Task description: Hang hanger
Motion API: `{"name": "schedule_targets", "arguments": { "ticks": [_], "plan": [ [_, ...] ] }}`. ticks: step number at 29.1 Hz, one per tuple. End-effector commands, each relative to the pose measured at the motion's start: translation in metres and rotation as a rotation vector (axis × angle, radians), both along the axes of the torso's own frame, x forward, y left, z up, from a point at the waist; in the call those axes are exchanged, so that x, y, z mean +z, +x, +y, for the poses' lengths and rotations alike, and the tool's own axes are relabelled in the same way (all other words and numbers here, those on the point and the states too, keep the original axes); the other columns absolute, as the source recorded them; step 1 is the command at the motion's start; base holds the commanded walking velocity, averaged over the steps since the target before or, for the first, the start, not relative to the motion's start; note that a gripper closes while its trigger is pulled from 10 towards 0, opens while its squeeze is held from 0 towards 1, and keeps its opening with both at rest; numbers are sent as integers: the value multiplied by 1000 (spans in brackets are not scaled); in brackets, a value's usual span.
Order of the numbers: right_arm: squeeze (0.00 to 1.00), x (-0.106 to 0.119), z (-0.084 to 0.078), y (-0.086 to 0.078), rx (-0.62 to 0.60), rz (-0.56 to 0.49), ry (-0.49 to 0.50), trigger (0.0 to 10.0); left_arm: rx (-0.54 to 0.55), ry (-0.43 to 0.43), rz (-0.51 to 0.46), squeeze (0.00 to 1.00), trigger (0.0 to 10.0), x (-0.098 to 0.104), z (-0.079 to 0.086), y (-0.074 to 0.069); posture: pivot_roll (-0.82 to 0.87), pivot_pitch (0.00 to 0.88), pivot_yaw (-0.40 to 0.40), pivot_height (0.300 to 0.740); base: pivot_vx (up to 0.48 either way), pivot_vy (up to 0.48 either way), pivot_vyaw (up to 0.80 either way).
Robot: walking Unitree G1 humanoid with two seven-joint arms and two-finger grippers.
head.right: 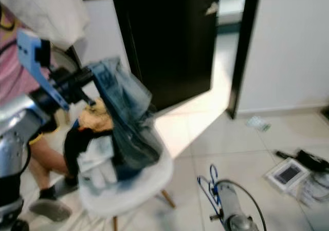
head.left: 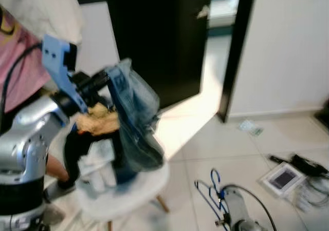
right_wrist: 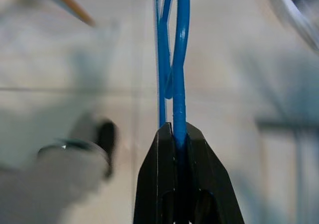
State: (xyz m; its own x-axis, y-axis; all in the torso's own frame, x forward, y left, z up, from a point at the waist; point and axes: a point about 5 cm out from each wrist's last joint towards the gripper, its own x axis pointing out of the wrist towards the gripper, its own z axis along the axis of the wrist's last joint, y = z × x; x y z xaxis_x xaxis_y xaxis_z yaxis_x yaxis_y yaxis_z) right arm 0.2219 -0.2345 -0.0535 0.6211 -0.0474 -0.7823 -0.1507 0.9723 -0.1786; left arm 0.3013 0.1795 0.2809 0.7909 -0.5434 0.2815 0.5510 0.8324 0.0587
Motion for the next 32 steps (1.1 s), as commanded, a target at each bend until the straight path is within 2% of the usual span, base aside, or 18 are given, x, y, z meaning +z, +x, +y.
{"name": "schedule_targets", "arguments": {
  "ticks": [1,5,7,9,14,17,18,20,21,22,23,25,26,28,29,30,31,32],
  "plan": [
    [0,-4,6,-4,2,23,14,10000,50,15,60,0,10000,-14,4,5,-32,0,39,740,0,0,-800],
    [0,-4,6,-4,-21,12,26,10000,146,31,129,0,10000,-36,2,14,-32,0,32,740,0,0,-800],
    [0,-4,6,-4,-21,12,26,10000,146,31,129,0,10000,-36,2,14,-32,0,32,740,0,0,-800],
    [0,-4,6,-4,-58,-10,47,10000,180,34,165,0,10000,-48,-3,18,-34,0,28,740,0,0,-800],
    [0,-2,5,-2,-46,-37,32,10000,229,55,209,0,10000,-63,-9,24,-49,0,29,740,0,0,-800],
    [0,-1,5,-1,-34,-49,24,10000,267,86,232,0,10000,-73,-7,26,-54,0,26,740,0,0,-800],
    [0,0,5,0,-23,-64,24,10000,319,104,268,0,10000,-86,-3,28,-58,0,24,740,0,0,-800],
    [0,0,5,0,-23,-64,24,10000,319,104,268,0,10000,-86,-3,28,-58,0,24,740,0,0,-800],
    [0,1,5,1,-3,-79,15,10000,379,127,315,0,10000,-104,4,29,-63,0,18,740,0,0,-800],
    [0,1,5,1,-3,-79,15,10000,379,127,315,0,10000,-104,4,29,-63,0,18,740,0,0,-800],
    [0,2,4,2,5,-95,14,10000,445,129,391,0,10000,-131,13,26,-63,0,12,740,0,0,-800],
    [0,2,4,2,5,-95,14,10000,445,129,391,0,10000,-131,13,26,-63,0,12,740,0,0,-800],
    [0,3,4,3,8,-112,14,10000,495,145,473,0,10000,-162,20,18,-60,0,0,740,0,0,-800],
    [0,3,4,3,8,-112,14,10000,495,145,473,0,10000,-162,20,18,-60,0,0,740,0,0,-800],
    [0,4,4,3,14,-127,20,10000,527,147,551,0,10000,-189,24,8,-66,0,-2,740,0,0,-800],
    [0,4,4,3,14,-127,20,10000,527,147,551,0,10000,-189,24,8,-66,0,-2,740,0,0,-800],
    [0,34,-5,37,60,-236,59,10000,547,140,589,0,10000,-204,25,-1,-78,0,-3,740,0,0,-800],
    [0,34,-5,37,60,-236,59,10000,547,140,589,0,10000,-204,25,-1,-78,0,-3,740,0,0,-800]
  ]
}}
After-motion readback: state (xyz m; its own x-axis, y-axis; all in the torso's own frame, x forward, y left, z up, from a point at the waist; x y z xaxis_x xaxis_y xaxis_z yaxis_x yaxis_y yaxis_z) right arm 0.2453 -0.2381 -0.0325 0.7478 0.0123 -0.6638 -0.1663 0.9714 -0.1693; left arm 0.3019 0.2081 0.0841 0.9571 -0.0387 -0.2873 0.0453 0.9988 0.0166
